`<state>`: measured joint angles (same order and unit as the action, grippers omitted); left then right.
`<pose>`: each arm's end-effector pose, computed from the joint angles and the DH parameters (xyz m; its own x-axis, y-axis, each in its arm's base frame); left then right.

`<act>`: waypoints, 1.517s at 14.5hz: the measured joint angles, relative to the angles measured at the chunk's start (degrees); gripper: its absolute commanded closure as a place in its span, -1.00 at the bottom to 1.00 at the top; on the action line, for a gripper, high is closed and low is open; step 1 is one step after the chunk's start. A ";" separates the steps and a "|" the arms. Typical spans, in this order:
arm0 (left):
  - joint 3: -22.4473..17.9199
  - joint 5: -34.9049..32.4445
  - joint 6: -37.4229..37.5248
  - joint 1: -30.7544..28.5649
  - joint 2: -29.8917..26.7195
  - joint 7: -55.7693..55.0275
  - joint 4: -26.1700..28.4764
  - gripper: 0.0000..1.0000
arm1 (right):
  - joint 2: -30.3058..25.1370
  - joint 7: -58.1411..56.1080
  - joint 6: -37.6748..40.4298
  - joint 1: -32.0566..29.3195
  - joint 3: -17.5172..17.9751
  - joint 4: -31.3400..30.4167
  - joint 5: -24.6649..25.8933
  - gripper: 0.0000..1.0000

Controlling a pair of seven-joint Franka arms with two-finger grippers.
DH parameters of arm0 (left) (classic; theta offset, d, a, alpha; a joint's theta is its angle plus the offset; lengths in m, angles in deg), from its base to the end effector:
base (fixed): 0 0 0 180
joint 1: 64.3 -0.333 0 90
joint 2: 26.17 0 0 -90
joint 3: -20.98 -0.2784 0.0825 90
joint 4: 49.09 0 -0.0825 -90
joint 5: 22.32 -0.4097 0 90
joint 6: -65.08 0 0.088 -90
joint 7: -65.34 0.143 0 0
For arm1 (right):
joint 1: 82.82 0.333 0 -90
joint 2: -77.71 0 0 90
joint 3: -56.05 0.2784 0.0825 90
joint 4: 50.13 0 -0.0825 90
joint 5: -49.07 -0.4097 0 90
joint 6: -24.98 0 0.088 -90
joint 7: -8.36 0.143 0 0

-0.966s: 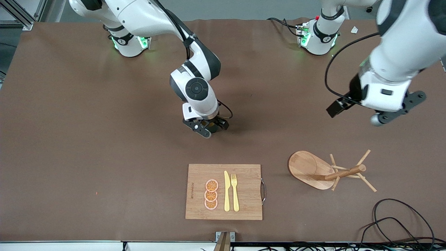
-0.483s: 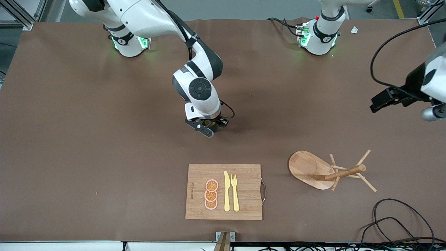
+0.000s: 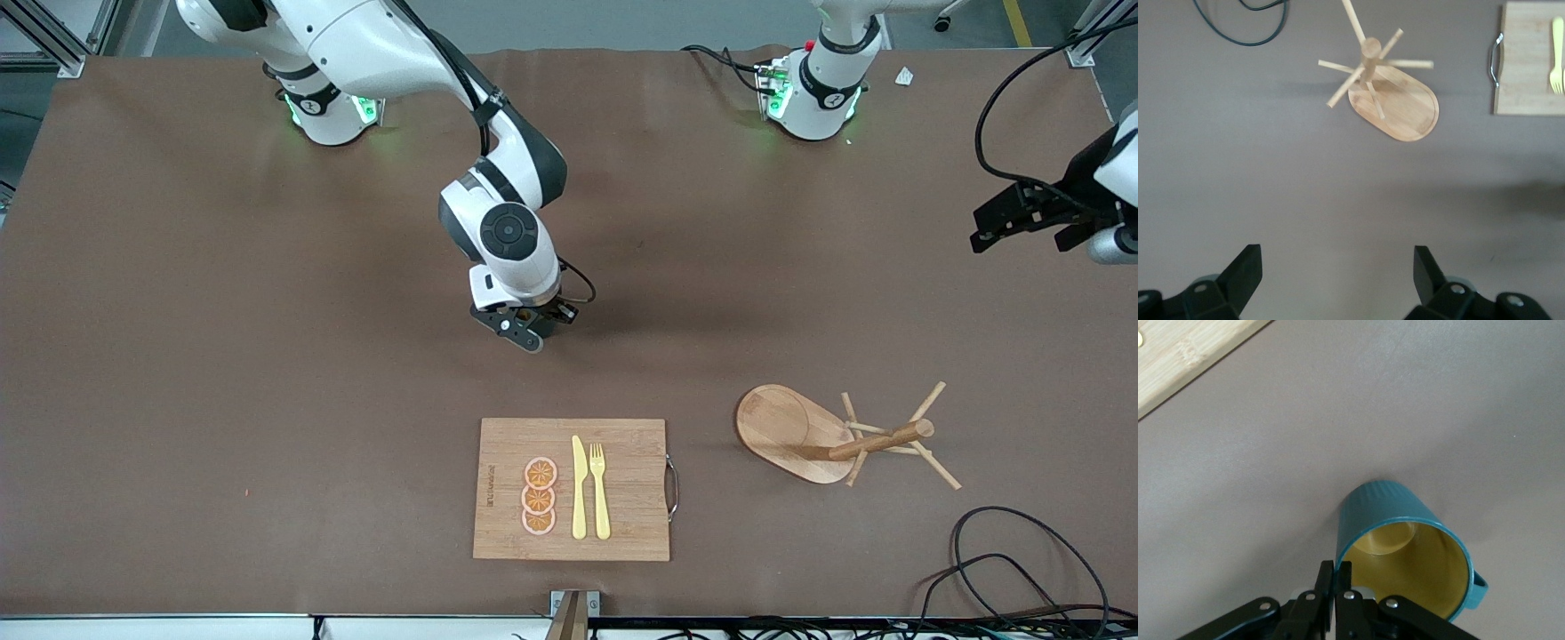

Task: Transfer cup from left to right arm and place
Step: 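Carry the mug with the right gripper away from the cutting board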

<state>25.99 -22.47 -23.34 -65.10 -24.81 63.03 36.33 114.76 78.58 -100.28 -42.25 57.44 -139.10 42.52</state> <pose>0.5840 -0.0421 0.5744 0.9990 -0.0330 0.0287 -0.0330 -0.9995 0.0006 0.5163 0.4726 0.1877 0.8405 -0.5312 -0.1063 -0.5360 -0.8440 -0.0200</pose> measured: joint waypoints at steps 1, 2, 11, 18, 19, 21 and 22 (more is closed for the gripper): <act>1.26 0.00 -0.09 -0.63 -1.25 0.70 1.37 -1.00 | 0.00 -0.71 0.01 -0.01 -0.06 0.03 0.00 0.99; 2.60 0.00 -0.19 -1.06 -2.62 0.80 2.88 -1.00 | -0.01 -1.91 0.03 -0.04 -0.26 0.12 0.01 0.99; 3.92 0.00 -0.29 -1.92 -6.21 0.80 7.48 -1.00 | -5.34 -32.63 5.91 -11.99 -6.96 3.82 3.39 0.99; 4.48 0.03 0.39 -1.78 -6.13 -11.66 7.59 -1.00 | -5.90 -60.64 9.15 -28.88 -7.11 2.04 3.40 0.99; 4.70 0.03 0.76 -1.69 -6.13 -12.45 7.57 -1.00 | -5.76 -63.17 9.88 -30.47 -7.09 1.92 3.40 0.99; 5.05 0.03 0.91 -1.68 -6.14 -12.52 7.53 -1.00 | -5.45 -67.54 10.45 -32.99 -7.09 1.66 3.41 0.99; 5.27 0.03 0.92 -1.68 -6.14 -12.52 7.45 -1.00 | -5.23 -69.57 10.51 -34.03 -7.07 1.33 3.41 0.99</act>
<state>31.26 -22.43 -22.43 -66.77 -30.95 50.50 43.78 109.54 9.02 -89.77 -76.28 50.37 -137.77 45.92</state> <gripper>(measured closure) 0.000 0.952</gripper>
